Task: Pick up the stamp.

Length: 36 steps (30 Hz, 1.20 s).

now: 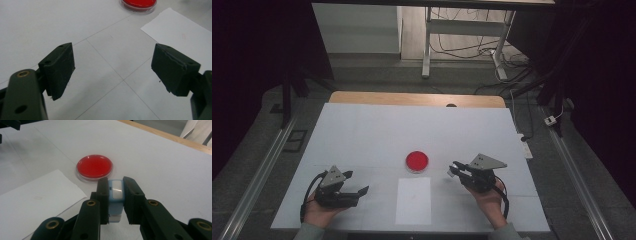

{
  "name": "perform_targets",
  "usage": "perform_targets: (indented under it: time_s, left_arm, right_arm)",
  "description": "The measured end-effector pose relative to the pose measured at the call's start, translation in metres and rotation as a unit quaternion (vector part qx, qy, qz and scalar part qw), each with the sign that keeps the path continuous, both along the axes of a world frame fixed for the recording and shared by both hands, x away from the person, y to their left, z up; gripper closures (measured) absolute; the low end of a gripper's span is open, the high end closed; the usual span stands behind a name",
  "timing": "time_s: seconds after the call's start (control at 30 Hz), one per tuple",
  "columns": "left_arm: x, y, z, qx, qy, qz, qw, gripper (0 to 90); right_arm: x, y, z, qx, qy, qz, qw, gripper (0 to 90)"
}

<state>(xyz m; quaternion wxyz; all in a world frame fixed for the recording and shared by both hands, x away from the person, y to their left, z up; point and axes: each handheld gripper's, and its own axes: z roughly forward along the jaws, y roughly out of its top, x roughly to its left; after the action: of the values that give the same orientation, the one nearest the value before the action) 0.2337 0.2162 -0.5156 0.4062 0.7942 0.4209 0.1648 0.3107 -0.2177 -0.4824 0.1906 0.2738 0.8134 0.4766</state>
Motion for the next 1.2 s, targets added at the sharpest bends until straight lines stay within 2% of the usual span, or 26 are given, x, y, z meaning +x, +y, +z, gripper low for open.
perform_targets:
  time_s: [0.3, 0.6, 0.8, 1.07, 1.2]
  left_arm:
    - [0.0, 0.0, 0.0, 0.0, -0.001, 0.0, 1.0, 19.3]
    - [0.0, -0.001, 0.0, 0.001, -0.001, 0.0, 1.0, 19.3]
    - [0.0, -0.001, -0.002, 0.001, 0.002, 0.0, 1.0, 19.3]
    - [0.0, -0.001, -0.002, 0.002, 0.001, -0.001, 1.0, 19.3]
    - [0.0, -0.002, -0.001, 0.002, -0.001, -0.002, 1.0, 19.3]
  right_arm:
    - [-0.004, -0.001, 0.006, 0.028, -0.006, 0.005, 0.9996, 75.5]
    - [-0.007, 0.002, 0.01, 0.055, -0.002, 0.011, 0.9984, 75.5]
    - [-0.01, 0.005, 0.013, 0.069, -0.001, 0.012, 0.9976, 75.5]
    - [-0.012, 0.012, 0.013, 0.075, 0.002, 0.016, 0.9971, 75.5]
    - [-0.014, 0.018, 0.012, 0.081, 0.0, 0.026, 0.9964, 75.5]
